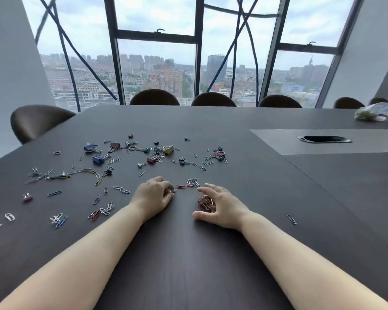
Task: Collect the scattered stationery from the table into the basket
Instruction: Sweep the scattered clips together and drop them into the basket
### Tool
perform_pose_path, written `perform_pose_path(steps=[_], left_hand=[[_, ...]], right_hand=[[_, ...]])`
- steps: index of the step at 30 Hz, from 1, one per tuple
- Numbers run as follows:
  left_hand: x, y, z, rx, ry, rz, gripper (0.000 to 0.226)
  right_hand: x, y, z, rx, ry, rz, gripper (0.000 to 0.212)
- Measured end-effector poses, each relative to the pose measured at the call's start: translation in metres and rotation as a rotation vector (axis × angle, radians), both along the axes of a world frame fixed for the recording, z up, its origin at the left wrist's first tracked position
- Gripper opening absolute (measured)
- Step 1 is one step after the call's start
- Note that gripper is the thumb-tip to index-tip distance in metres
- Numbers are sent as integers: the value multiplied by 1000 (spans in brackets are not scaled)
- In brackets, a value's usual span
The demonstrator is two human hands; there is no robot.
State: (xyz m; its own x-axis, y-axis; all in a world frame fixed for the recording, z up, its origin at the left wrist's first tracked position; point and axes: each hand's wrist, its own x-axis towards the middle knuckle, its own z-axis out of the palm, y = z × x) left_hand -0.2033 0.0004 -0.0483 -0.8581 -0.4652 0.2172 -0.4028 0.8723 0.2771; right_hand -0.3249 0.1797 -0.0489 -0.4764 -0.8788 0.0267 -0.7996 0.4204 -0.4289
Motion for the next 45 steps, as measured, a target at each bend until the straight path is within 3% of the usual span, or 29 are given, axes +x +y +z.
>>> perform_pose_path(steps=[3, 6, 8, 13, 17, 20, 23, 29, 36, 45], left_hand=[[32, -10, 0, -130, -91, 145, 42], [53, -17, -2, 21, -277, 360, 77], [55, -18, -3, 112, -339, 432, 86], [38, -16, -7, 60, -280, 258, 71], [27, -16, -5, 29, -160, 72, 68], [19, -17, -6, 13, -244, 164, 79], [8, -18, -7, 18, -338, 182, 76], [6, -16, -7, 16, -96, -21, 35], [11, -14, -6, 3, -44, -18, 36], [13, -10, -5, -70, 4, -15, 32]], right_hand=[[8, -11, 0, 18, 71, -107, 72], [11, -27, -1, 38, 152, -180, 51], [11, -35, -3, -19, 156, -201, 38], [12, -38, -6, -86, 172, -229, 29], [14, -38, -6, -105, 286, -322, 44], [14, -39, -7, -49, 262, -386, 55], [13, -40, -8, -41, 256, -366, 45], [16, -39, -5, -89, 238, -309, 34], [15, -41, -7, -65, 270, -381, 45], [15, -38, -5, -70, 185, -303, 41]])
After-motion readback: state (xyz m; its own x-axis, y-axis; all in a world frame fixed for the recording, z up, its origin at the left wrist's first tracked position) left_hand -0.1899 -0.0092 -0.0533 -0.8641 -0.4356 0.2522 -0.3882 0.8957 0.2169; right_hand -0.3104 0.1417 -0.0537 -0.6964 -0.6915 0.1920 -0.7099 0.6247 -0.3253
